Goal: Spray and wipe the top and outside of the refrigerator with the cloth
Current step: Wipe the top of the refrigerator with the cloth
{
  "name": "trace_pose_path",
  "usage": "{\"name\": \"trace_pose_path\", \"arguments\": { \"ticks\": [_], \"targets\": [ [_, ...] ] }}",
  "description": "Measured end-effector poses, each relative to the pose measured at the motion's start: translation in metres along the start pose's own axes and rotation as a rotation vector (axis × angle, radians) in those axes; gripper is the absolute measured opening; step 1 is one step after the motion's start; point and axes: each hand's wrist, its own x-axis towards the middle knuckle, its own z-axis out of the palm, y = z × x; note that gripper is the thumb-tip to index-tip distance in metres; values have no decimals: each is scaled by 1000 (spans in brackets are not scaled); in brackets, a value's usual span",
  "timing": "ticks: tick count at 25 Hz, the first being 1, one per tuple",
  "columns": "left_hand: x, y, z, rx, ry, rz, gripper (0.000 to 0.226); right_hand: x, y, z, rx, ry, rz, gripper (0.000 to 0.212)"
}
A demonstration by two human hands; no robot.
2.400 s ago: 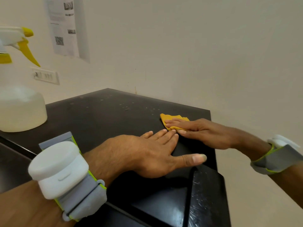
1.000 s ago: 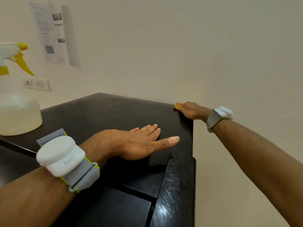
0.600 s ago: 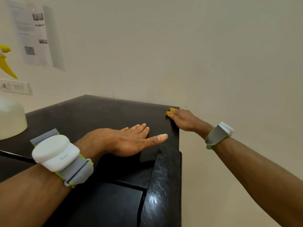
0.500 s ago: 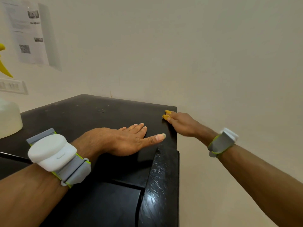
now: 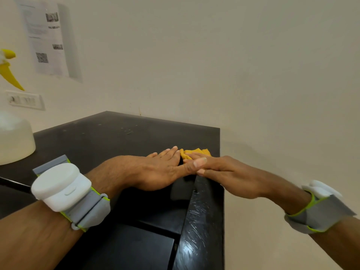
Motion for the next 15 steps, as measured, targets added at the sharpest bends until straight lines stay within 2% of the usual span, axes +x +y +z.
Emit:
{"name": "trace_pose_path", "arguments": {
  "ticks": [5, 7, 8, 11, 13, 15],
  "targets": [
    [3, -1, 1, 6, 8, -26, 109, 40, 41, -16, -145, -28, 23, 55],
    [2, -2, 1, 10, 13, -42, 107, 73, 61, -29, -190, -42, 85, 51],
    [2, -2, 1, 10, 21, -36, 99, 86, 69, -36, -192, -58, 123, 48],
    [0, -6, 0, -85, 42, -12, 41, 108, 88, -47, -167, -161, 140, 47],
    [-4, -5, -2, -147, 50, -24, 32, 111, 89, -43, -209, -179, 87, 47],
    [-4, -8, -1, -148, 47, -11, 41, 106, 80, -39, -228, -174, 17, 47]
  ]
}}
